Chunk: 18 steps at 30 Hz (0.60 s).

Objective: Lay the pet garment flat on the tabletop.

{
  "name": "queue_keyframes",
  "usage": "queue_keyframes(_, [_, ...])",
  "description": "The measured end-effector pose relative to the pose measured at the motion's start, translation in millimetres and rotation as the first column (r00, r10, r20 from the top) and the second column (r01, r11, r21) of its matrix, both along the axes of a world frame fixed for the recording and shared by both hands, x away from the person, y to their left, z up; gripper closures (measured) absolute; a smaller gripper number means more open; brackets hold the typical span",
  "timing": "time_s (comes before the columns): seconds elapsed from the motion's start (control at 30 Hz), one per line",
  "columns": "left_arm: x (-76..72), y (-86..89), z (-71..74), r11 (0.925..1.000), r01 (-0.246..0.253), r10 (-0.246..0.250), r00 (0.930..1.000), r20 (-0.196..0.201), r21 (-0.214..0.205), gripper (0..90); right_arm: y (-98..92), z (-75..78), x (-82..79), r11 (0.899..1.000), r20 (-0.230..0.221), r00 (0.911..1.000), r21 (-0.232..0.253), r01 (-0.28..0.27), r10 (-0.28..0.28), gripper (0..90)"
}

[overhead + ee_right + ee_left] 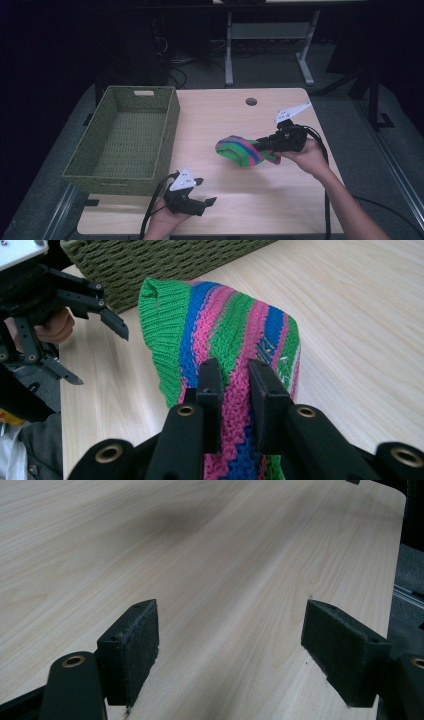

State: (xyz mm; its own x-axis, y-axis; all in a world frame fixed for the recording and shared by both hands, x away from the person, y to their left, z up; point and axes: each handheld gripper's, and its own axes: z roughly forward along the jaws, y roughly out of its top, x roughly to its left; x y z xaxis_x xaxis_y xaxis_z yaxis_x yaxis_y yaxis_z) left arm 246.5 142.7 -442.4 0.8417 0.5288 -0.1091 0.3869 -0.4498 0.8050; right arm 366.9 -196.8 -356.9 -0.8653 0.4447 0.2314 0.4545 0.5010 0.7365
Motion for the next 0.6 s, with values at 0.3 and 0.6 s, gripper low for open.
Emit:
queue_keyframes(0.3, [0.7, 1.0, -0.6, 1.0000, -0.003, 0.003, 1.0000, -0.006, -0.004, 22.7, 2.0, -9.1, -5.1, 1.000, -0.015, 0.9999, 0.000, -0.006, 0.006, 76.4])
queue_keyframes(0.6, [0.7, 1.7, -0.2, 1.0000, -0.004, 0.004, 1.0000, -0.004, -0.008, 22.7, 6.6, -23.2, -12.8, 0.999, -0.026, 0.9994, -0.023, -0.023, 0.022, 76.4])
